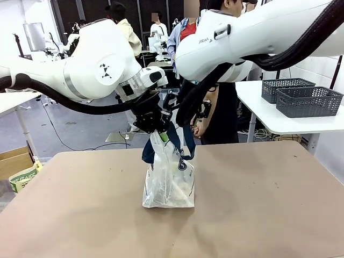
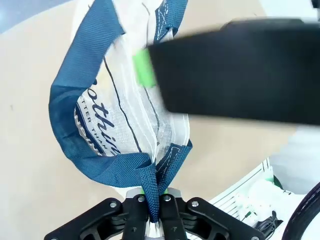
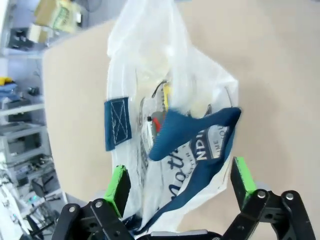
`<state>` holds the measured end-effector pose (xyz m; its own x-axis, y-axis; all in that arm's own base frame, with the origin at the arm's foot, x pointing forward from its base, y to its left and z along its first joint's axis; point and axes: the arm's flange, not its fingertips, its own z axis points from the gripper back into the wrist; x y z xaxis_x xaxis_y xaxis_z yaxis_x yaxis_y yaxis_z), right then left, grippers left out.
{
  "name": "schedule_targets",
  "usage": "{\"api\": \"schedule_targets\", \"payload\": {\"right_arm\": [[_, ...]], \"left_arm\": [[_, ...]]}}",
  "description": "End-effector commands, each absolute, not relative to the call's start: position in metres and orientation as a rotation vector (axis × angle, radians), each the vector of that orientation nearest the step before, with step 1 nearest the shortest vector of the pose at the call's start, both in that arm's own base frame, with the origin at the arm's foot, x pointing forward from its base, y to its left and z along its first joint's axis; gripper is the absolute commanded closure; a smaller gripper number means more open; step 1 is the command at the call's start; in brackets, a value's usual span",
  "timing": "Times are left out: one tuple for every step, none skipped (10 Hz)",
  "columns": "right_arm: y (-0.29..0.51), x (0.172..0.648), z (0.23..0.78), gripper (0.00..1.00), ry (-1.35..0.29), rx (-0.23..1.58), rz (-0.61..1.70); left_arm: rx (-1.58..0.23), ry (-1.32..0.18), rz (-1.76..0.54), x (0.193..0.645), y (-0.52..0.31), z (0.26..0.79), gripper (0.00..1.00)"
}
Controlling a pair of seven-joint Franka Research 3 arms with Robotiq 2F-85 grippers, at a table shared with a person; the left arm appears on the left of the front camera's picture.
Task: Transfer purchased items from the store into the shopping bag.
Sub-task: Move the Reusable shopping bag to the right side of the table.
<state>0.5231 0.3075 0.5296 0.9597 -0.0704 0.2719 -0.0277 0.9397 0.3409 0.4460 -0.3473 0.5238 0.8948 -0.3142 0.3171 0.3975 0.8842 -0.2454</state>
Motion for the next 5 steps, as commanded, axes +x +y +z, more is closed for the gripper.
{"api": "schedule_targets", "payload": {"right_arm": [[0.276, 0.520, 0.528, 0.00, -0.313, 0.401, -0.064], [0.257, 0.522, 0.532, 0.00, -0.325, 0.422, -0.073], [0.240, 0.520, 0.538, 0.00, -0.334, 0.430, -0.036], [0.223, 0.514, 0.547, 0.00, -0.353, 0.438, 0.015], [0.209, 0.506, 0.558, 0.00, -0.377, 0.470, 0.135]], "left_arm": [[-0.313, -0.275, -0.374, 0.446, -0.347, 0.525, 1.00], [-0.313, -0.275, -0.374, 0.446, -0.347, 0.525, 1.00], [-0.313, -0.275, -0.374, 0.446, -0.347, 0.525, 1.00], [-0.313, -0.275, -0.374, 0.446, -0.347, 0.525, 1.00], [-0.313, -0.275, -0.374, 0.446, -0.347, 0.525, 1.00]]}}
